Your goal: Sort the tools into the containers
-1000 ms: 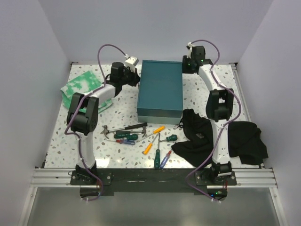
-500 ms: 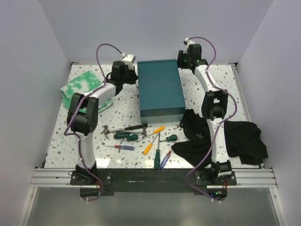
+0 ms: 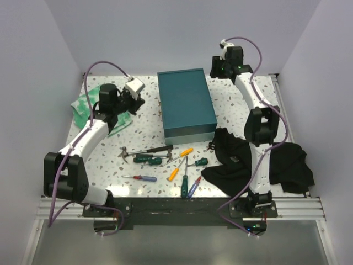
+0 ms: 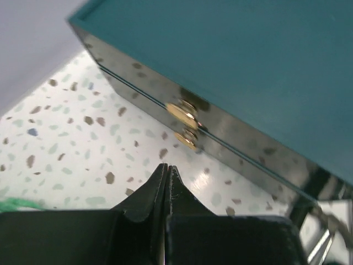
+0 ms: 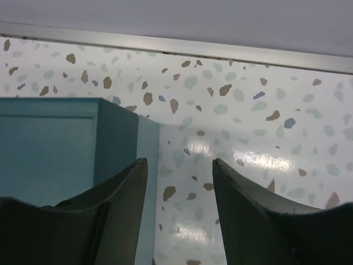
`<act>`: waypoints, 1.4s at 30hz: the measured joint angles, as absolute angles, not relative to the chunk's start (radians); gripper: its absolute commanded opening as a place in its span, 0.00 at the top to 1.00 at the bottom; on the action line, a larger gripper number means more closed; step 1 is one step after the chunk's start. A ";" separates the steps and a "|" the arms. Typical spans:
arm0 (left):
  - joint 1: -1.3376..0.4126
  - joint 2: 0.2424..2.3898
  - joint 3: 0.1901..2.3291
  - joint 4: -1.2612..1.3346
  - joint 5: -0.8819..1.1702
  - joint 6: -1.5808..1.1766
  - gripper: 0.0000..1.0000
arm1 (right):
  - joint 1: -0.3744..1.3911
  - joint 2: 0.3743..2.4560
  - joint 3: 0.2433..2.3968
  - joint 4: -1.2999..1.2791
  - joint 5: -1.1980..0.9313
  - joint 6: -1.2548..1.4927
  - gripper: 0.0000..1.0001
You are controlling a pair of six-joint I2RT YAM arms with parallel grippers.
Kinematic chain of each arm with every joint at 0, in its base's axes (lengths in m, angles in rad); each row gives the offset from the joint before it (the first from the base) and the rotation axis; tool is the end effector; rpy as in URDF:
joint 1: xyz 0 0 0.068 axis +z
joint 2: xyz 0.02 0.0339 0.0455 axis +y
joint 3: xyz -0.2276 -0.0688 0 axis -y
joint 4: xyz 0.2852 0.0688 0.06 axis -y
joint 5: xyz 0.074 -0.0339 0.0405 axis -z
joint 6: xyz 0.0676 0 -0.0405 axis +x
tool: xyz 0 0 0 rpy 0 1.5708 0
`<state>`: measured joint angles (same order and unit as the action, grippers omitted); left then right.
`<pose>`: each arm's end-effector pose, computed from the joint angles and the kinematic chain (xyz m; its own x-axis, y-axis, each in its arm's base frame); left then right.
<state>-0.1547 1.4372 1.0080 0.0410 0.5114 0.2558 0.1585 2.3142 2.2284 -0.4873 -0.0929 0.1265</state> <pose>0.3872 -0.0939 0.2246 -0.2146 0.2568 -0.9423 0.6576 0.7513 0.0550 0.5738 0.0981 0.2398 -0.5607 0.0376 -0.8272 -0.1647 0.9739 0.1559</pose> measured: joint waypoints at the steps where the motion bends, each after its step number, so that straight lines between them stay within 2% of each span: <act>1: -0.158 1.431 0.991 0.020 0.540 0.293 1.00 | 0.154 2.260 2.187 -0.490 -0.096 0.110 0.46; 8: -0.183 1.459 0.902 -0.128 0.688 0.613 1.00 | 0.134 2.062 2.081 -0.501 -0.131 0.063 0.48; 12: -0.252 1.499 0.903 -0.136 0.721 0.790 1.00 | 0.133 2.062 2.029 -0.505 -0.177 0.072 0.49; 18: -0.314 1.594 0.937 -0.131 0.743 0.900 1.00 | 0.143 2.157 2.016 -0.527 -0.228 0.109 0.50; 28: -0.329 1.729 1.067 -0.044 0.698 0.889 1.00 | 0.162 2.305 2.137 -0.543 -0.274 0.135 0.50; 35: -0.354 1.884 1.232 0.012 0.630 0.746 1.00 | 0.149 2.360 2.261 -0.503 -0.217 0.128 0.48; 42: -0.402 1.946 1.265 0.153 0.543 0.586 1.00 | 0.150 2.438 2.395 -0.430 -0.153 0.109 0.47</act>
<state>-0.4019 1.9457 1.2652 0.1528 0.5426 0.5861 0.1501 2.4382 2.3955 -0.4301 -0.1528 0.1085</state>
